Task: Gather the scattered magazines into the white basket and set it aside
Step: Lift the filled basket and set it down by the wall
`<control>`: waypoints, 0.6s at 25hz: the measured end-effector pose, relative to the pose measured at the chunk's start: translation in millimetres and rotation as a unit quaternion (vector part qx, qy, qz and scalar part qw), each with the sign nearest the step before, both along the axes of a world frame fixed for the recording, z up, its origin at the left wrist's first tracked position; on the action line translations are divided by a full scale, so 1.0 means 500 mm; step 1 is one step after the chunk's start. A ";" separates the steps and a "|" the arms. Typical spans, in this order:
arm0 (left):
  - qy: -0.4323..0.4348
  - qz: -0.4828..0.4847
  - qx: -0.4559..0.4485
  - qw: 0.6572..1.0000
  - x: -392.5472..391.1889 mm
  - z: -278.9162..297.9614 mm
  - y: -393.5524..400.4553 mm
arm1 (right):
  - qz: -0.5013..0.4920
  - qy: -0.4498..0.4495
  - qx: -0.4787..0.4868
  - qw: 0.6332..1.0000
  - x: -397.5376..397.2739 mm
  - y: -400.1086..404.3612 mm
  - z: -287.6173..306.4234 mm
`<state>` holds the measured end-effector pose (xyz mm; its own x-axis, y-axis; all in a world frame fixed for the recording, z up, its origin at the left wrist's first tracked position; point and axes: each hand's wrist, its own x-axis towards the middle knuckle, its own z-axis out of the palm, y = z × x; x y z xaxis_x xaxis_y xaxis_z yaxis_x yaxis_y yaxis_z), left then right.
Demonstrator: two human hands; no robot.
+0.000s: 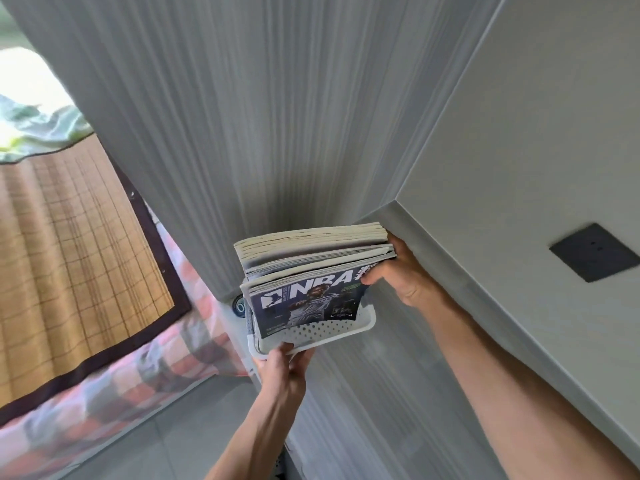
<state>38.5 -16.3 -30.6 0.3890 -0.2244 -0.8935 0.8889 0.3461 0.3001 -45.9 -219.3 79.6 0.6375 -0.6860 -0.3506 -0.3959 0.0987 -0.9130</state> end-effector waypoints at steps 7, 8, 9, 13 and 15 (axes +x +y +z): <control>0.045 0.094 -0.026 0.994 0.067 -0.007 -0.049 | 0.022 0.004 0.008 1.000 0.138 -0.047 0.011; 0.054 0.099 -0.027 0.993 0.067 -0.010 -0.051 | 0.022 0.014 0.005 1.000 0.150 -0.052 0.009; 0.066 0.104 -0.035 0.992 0.067 -0.016 -0.054 | 0.028 0.031 -0.005 0.999 0.158 -0.057 0.007; 0.063 0.123 -0.057 0.989 0.066 -0.020 -0.074 | 0.029 0.098 -0.118 0.988 0.173 -0.059 0.005; 0.032 0.066 -0.030 0.997 0.058 -0.009 -0.056 | 0.018 0.080 -0.118 0.990 0.174 -0.054 0.006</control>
<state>67.6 -44.5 -35.2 0.3616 -0.2288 -0.9038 0.8507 0.4777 0.2194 41.1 -246.3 82.5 0.6117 -0.7391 -0.2821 -0.5367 -0.1257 -0.8344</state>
